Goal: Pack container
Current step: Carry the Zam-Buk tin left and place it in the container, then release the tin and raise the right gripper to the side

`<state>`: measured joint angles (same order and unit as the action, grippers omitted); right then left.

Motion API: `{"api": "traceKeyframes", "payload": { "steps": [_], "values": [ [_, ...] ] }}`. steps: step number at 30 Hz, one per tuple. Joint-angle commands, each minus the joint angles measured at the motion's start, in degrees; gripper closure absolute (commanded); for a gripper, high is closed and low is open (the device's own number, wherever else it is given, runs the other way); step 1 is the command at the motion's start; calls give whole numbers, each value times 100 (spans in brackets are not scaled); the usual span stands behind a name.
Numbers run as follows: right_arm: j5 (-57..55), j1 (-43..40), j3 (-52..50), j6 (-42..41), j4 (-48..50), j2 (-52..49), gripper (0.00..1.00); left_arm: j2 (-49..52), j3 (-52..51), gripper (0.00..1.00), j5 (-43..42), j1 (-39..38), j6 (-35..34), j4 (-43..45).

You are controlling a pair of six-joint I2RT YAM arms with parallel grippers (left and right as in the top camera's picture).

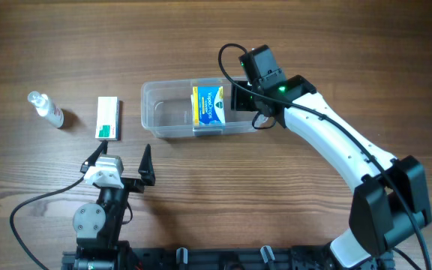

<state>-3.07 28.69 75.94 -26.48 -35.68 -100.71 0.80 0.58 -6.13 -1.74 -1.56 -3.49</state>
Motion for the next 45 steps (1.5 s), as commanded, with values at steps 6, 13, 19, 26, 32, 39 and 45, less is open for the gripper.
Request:
{"api": "traceKeyframes", "payload": {
  "steps": [6, 13, 19, 26, 32, 39, 45],
  "values": [
    [59, 24, -33, 103, 160, -581, 29, -42, -26, 0, -90, 42, 74, -22],
    [492, 24, 229, 387, 188, -498, 21, -42, -26, 0, -90, 42, 74, -22],
    [299, 13, 1163, 444, -581, 518, 15, -42, -26, 0, -90, 42, 74, -22],
    [-2092, -1045, 1252, 396, -2406, 1775, 0, -42, -26, 0, -90, 42, 74, -22],
    [-1751, -2461, 1023, 400, -2710, 1624, 0, -42, -26, 0, -90, 42, 74, -22],
    [-1054, -3504, 332, 396, -1908, 1123, 0, -42, -26, 0, -90, 42, 74, -22],
    [-710, -3803, 332, 382, -1827, 1108, 0, -42, -26, 0, -90, 42, 74, -22]
  ]
}}
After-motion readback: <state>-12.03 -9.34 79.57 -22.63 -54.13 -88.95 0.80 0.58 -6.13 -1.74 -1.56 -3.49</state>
